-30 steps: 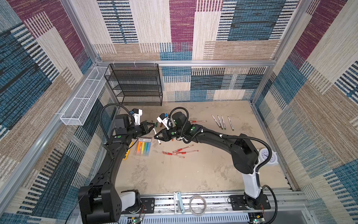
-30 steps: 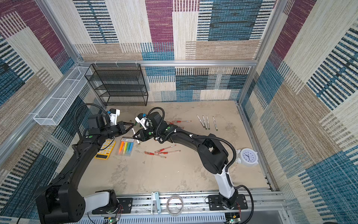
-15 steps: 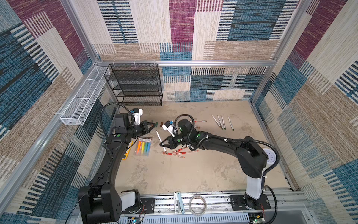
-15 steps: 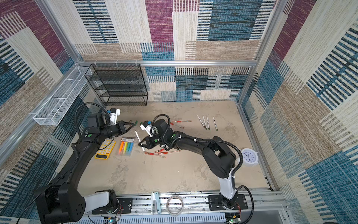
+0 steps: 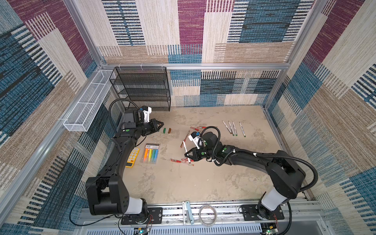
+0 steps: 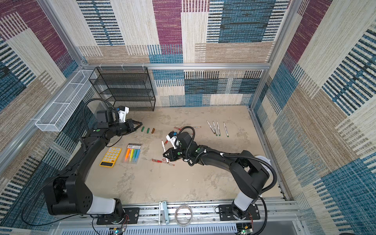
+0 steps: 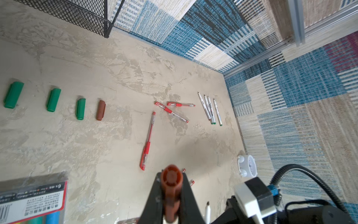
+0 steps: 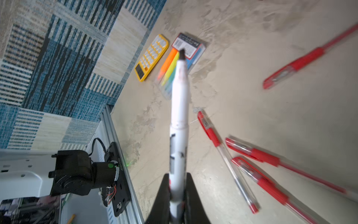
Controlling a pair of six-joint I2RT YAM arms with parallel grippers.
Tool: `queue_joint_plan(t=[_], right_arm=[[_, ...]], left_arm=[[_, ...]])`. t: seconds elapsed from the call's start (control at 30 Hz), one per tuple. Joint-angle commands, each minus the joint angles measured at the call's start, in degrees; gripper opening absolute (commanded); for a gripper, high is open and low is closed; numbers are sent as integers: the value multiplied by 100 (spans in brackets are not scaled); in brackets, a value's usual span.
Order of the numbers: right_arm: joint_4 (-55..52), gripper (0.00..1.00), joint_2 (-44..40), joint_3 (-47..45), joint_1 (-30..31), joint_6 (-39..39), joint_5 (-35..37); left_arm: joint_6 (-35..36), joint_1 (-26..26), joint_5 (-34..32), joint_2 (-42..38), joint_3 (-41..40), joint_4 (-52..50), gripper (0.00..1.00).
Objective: Remove pen caps from pens
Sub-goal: Place the pen cap at the top-center of the table.
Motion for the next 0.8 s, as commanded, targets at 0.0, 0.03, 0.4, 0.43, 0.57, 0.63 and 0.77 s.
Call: queue_joint_plan(t=[0.0, 0.03, 0.4, 0.43, 0.57, 0.63, 0.77], right_arm=[[-72, 0, -495, -326, -204, 126, 569], [-212, 0, -673, -412, -261, 79, 756], [-1447, 0, -2084, -1012, -756, 119, 1895], [-1526, 0, -2176, -1043, -765, 132, 1958], [-1647, 0, -2408, -1216, -791, 115, 2150], [-1738, 0, -2442, -1235, -818, 152, 2142], [-1712, 0, -2516, -1332, -819, 152, 2150]], left_arm=[[603, -280, -309, 427, 448, -567, 0], [682, -399, -376, 614, 610, -690, 0], [1606, -1506, -2418, 2836, 2492, -2059, 0], [1675, -1555, -2524, 3042, 2673, -2185, 0], [1712, -1585, -2852, 3765, 3324, -2494, 0], [1793, -1585, -3093, 4138, 3740, -2664, 0], [1876, -1576, -3282, 4723, 4364, -2916, 0]])
